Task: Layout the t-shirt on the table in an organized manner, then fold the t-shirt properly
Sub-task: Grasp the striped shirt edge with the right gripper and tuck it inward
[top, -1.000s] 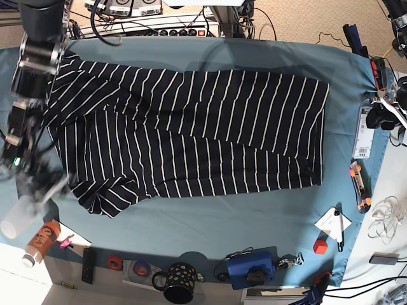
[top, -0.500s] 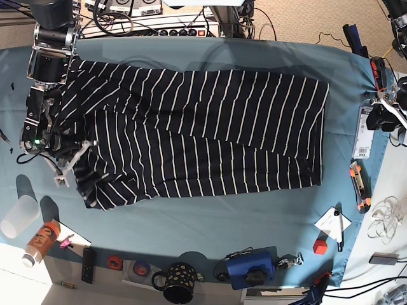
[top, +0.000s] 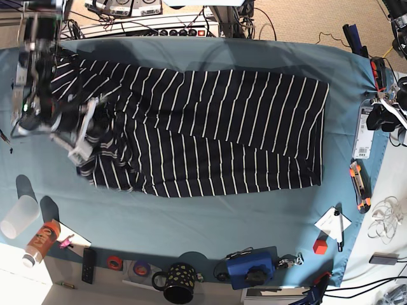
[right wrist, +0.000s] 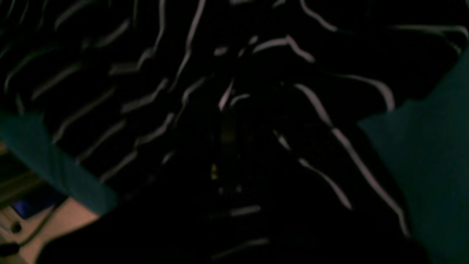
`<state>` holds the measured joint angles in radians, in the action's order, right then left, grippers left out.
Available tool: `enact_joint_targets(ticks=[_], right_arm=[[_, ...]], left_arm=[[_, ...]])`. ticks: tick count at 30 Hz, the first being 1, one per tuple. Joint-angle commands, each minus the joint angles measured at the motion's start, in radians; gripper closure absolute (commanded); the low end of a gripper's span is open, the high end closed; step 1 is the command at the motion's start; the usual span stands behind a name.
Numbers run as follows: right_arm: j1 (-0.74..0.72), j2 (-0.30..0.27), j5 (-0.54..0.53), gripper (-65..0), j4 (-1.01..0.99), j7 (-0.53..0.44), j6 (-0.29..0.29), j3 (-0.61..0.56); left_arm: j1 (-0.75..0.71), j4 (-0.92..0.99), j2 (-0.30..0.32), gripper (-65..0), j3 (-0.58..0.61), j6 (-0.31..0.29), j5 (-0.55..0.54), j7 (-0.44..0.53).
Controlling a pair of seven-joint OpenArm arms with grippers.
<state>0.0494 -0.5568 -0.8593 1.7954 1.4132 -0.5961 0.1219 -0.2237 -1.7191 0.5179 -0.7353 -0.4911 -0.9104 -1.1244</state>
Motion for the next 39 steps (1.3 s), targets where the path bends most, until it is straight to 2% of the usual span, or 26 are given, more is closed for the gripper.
enact_joint_targets(ticks=[1, 5, 7, 9, 10, 11, 14, 18, 22, 28, 33, 36, 39], right_arm=[[-0.005, -0.019, -0.010, 0.0, 0.030, -0.017, -0.005, 0.013], [0.004, -0.017, 0.040, 0.0, 0.036, -0.017, -0.020, 0.013], [0.004, -0.018, 0.070, -1.3, 0.036, -0.017, -0.074, 0.013], [0.004, -0.021, 0.105, -14.5, 0.036, -0.017, -0.088, 0.013], [0.004, -0.026, 0.113, -19.4, 0.036, -0.017, -0.087, 0.013], [0.003, -0.035, 0.116, -21.6, 0.037, -0.017, -0.081, 0.013], [-0.030, -0.064, 0.087, -21.6, 0.051, -0.018, -0.035, 0.023], [-0.103, -0.074, 0.058, -21.6, 0.058, -0.118, -0.036, 0.097], [-0.175, -0.069, 0.203, -21.5, 0.046, -0.164, -0.031, 0.105], [-0.219, -0.069, 0.341, -21.5, -0.075, -0.171, -0.037, -0.021], [-0.222, -0.070, 0.531, -21.5, -0.171, -0.294, -0.035, -0.109], [-0.224, -0.069, 0.574, -21.5, -0.197, -0.344, -0.031, -0.139], [-0.231, -0.069, 0.582, -21.5, -0.203, -0.377, 0.009, -0.142]], left_arm=[[0.008, -0.014, 0.023, -30.9, -0.008, -0.004, -0.018, 0.018], [0.008, -0.014, 0.023, -30.9, -0.008, -0.004, -0.018, 0.018], [0.008, -0.014, 0.023, -30.9, -0.008, -0.004, -0.018, 0.018], [0.008, -0.014, 0.022, -30.9, -0.008, -0.004, -0.018, 0.018], [0.008, -0.014, 0.023, -30.9, -0.008, -0.004, -0.018, 0.018], [0.008, -0.014, 0.023, -30.9, -0.008, -0.004, -0.018, 0.018], [0.008, -0.014, 0.023, -30.9, -0.008, -0.004, -0.018, 0.018], [0.008, -0.014, 0.022, -30.9, -0.008, -0.004, -0.018, 0.018], [0.008, -0.014, 0.022, -30.9, -0.008, -0.004, -0.018, 0.018], [0.008, -0.014, 0.022, -30.9, -0.008, -0.004, -0.018, 0.018], [0.008, -0.014, 0.022, -30.9, -0.008, -0.004, -0.018, 0.018], [0.008, -0.014, 0.022, -30.9, -0.008, -0.004, -0.018, 0.018], [0.008, -0.014, 0.022, -30.9, -0.008, -0.004, -0.018, 0.019]])
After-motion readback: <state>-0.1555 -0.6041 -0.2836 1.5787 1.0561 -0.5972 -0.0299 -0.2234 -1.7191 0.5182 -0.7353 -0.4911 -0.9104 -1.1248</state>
